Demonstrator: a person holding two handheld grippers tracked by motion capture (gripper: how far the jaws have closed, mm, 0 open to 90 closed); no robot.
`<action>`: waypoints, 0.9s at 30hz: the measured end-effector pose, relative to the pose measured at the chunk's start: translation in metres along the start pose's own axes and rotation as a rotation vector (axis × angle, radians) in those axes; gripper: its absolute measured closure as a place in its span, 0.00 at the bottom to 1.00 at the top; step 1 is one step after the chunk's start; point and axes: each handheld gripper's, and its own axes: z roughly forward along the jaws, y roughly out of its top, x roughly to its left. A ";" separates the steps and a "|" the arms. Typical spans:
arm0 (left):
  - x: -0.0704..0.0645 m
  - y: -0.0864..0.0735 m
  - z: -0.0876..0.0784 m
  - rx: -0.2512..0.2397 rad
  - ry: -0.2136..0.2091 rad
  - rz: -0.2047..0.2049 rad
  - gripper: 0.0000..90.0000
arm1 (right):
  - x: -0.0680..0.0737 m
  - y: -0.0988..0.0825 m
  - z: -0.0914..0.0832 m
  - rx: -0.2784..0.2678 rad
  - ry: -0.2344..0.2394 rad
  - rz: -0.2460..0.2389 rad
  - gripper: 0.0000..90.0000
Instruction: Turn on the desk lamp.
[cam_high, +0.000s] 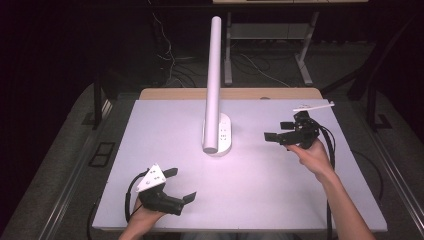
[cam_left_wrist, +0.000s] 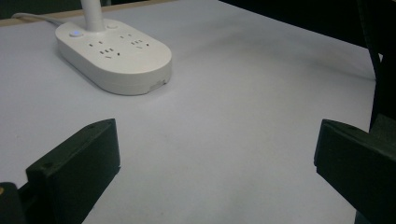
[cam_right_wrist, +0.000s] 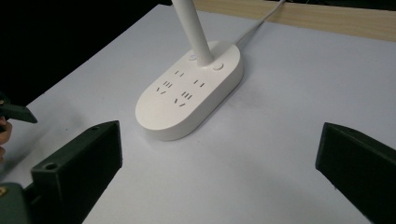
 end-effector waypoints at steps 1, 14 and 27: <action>0.000 0.000 0.000 0.000 0.000 0.000 0.00 | 0.001 -0.003 -0.003 -0.003 0.000 -0.001 0.00; 0.000 0.000 -0.002 -0.005 0.001 -0.004 0.00 | 0.017 -0.046 -0.028 -0.009 -0.024 -0.030 0.00; 0.000 0.000 -0.002 -0.005 0.006 -0.003 0.00 | 0.033 -0.097 -0.035 -0.006 -0.063 -0.037 0.00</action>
